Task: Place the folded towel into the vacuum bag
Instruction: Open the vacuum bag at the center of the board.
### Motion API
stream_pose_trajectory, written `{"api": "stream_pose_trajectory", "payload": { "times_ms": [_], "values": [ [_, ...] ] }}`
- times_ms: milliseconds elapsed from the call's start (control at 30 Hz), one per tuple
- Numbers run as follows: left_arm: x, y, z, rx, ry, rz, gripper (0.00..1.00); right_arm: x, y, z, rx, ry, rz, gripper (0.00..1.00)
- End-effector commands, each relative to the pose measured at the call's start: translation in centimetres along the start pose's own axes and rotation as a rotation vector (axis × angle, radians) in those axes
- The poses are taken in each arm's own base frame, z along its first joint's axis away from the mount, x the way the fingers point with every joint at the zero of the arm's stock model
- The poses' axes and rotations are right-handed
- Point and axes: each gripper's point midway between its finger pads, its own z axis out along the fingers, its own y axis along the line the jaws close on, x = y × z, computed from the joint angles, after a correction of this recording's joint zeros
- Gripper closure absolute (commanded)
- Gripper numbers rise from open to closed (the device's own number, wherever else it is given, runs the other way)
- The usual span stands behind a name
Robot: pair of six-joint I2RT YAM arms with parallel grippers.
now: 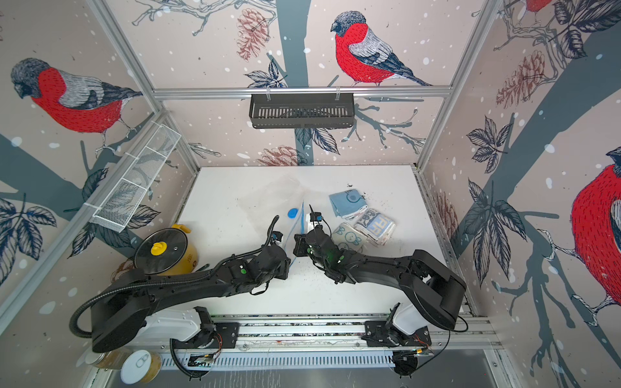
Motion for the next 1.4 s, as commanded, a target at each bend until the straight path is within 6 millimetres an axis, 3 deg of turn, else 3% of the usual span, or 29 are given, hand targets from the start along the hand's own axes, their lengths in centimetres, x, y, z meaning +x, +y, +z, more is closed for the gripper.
{"api": "stream_pose_trajectory", "payload": {
  "times_ms": [0,300,800,900,967,1033,1267,1367],
  "values": [
    [-0.4,0.5,0.0,-0.045,-0.012,-0.005,0.75,-0.6,0.9,0.1,-0.035,-0.019,0.013,0.99],
    [-4.0,0.8,-1.9,-0.130,-0.122,0.041,1.00,0.2,-0.1,0.5,-0.001,-0.005,0.038,0.99],
    [-7.0,1.2,-3.1,-0.280,-0.194,0.151,1.00,-0.3,-2.9,-0.1,0.149,-0.058,0.104,0.99],
    [-6.7,1.2,-2.9,-0.294,-0.167,0.168,1.00,-0.7,-3.1,-0.6,0.171,-0.087,0.105,0.99],
    [-6.1,1.0,-2.8,-0.274,-0.141,0.174,0.81,-0.9,-2.7,-0.7,0.150,-0.089,0.096,0.99],
    [-5.7,0.9,-2.8,-0.252,-0.128,0.172,0.75,-0.7,-2.3,-0.5,0.133,-0.077,0.083,0.99],
    [-4.8,1.2,-2.5,-0.240,-0.113,0.181,0.74,-0.1,-1.4,-0.1,0.086,-0.049,0.069,0.99],
    [-4.5,1.0,-2.3,-0.225,-0.104,0.182,0.81,0.0,-1.2,-0.1,0.080,-0.046,0.066,0.99]
  ]
}}
